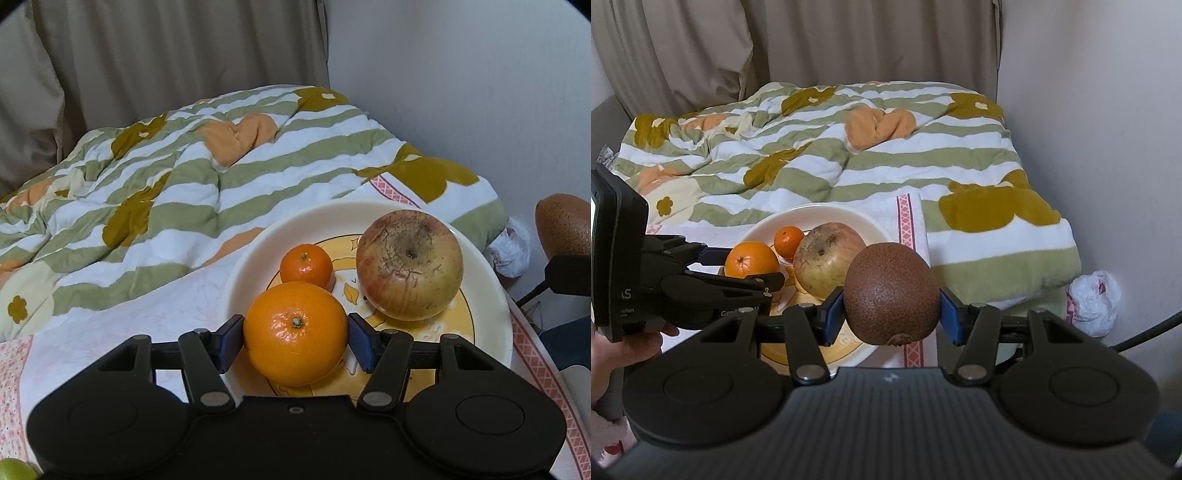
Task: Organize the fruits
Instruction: 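Carry the orange to the white dish and release it with the left tool, then lower the kiwi into the white dish and open the right tool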
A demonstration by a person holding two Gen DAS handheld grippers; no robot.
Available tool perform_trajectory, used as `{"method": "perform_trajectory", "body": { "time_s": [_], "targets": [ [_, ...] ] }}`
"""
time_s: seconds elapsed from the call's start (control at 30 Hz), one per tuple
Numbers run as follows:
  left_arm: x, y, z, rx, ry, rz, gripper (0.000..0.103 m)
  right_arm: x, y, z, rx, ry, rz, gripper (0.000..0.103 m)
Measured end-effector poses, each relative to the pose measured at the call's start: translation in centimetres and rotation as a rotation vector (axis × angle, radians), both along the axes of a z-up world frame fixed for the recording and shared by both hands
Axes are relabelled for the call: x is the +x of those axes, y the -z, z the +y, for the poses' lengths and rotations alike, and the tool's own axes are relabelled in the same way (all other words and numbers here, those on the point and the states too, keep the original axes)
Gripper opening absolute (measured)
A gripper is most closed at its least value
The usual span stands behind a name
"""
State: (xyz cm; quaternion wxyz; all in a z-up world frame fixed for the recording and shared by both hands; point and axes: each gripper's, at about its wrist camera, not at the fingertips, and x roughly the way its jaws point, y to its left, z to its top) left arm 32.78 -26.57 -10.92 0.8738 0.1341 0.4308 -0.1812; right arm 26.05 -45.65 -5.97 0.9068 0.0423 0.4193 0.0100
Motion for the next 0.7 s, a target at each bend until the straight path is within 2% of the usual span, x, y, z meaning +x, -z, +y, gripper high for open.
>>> {"method": "perform_trajectory", "body": {
  "time_s": [0.07, 0.1, 0.13, 0.17, 0.23, 0.4, 0.7],
  "targets": [
    [0.1, 0.0, 0.0, 0.000, 0.007, -0.002, 0.067, 0.1, 0.1, 0.0, 0.004, 0.001, 0.005, 0.068],
    [0.0, -0.2, -0.1, 0.006, 0.014, -0.021, 0.073, 0.2, 0.2, 0.0, 0.003, 0.002, 0.005, 0.068],
    [-0.1, -0.5, -0.2, 0.018, 0.020, -0.035, 0.090, 0.2, 0.1, 0.0, 0.002, 0.002, 0.005, 0.068],
    [-0.2, -0.9, -0.4, 0.032, 0.025, -0.058, 0.101, 0.2, 0.1, 0.0, -0.001, 0.001, 0.005, 0.068],
    [-0.6, -1.5, -0.3, 0.035, 0.033, -0.088, 0.102, 0.3, 0.1, 0.0, 0.001, 0.001, 0.002, 0.068],
    [-1.4, -2.5, 1.0, 0.029, 0.015, -0.084, 0.102, 0.4, -0.1, -0.1, 0.001, -0.012, -0.005, 0.068],
    [-3.4, -4.9, 3.6, -0.021, -0.085, -0.104, 0.102, 1.0, 0.2, 1.4, 0.029, -0.069, 0.012, 0.068]
  ]
}}
